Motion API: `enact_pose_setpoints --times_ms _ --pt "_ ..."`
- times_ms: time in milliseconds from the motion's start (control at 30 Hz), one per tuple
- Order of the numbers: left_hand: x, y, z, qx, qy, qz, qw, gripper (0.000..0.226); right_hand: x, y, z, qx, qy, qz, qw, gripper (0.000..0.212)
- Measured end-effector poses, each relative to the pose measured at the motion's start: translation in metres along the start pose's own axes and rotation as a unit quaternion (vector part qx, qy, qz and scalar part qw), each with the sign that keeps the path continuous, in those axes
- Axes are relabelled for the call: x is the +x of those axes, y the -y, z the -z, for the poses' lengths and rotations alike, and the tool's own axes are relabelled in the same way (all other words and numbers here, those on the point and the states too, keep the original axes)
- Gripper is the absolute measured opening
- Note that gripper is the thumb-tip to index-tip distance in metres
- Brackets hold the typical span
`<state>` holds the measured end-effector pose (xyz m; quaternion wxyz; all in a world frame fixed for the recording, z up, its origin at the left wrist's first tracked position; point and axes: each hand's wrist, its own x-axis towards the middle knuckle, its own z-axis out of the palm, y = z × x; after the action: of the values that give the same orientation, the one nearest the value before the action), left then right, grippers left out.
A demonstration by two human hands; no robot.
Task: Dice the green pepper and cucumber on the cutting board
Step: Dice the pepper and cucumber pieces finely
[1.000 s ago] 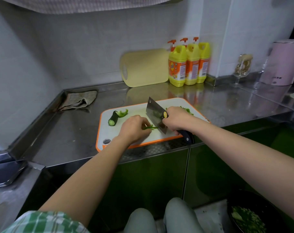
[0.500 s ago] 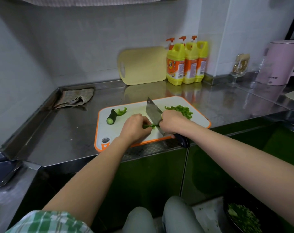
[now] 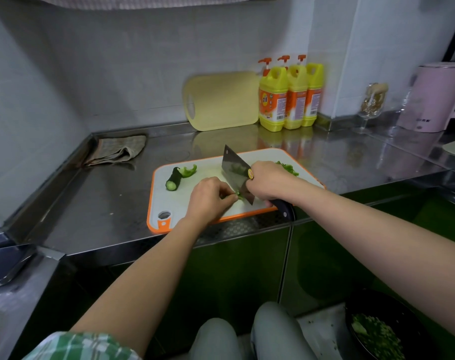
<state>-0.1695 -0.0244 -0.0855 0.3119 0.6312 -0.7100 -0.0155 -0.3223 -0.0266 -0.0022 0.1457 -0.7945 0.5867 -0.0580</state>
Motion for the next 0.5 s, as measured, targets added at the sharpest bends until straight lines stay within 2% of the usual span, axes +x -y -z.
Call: enact_pose_setpoints --times_ms 133,267,400,500 --pt "-0.001 -0.001 0.000 -0.011 -0.005 0.000 1.000 0.014 0.001 0.004 -0.005 -0.062 0.019 -0.003 0.998 0.007" --pt "-0.001 0.001 -0.002 -0.023 -0.005 0.004 1.000 0.012 0.006 0.002 -0.011 -0.031 0.011 -0.008 0.999 0.016" --pt "-0.003 0.001 -0.002 -0.029 -0.010 0.003 1.000 0.012 0.011 0.006 -0.020 -0.018 -0.013 -0.016 1.000 0.005" --pt "-0.004 0.001 -0.002 -0.030 -0.012 0.007 0.999 0.012 0.013 0.005 -0.019 0.011 -0.017 -0.017 1.000 0.007"
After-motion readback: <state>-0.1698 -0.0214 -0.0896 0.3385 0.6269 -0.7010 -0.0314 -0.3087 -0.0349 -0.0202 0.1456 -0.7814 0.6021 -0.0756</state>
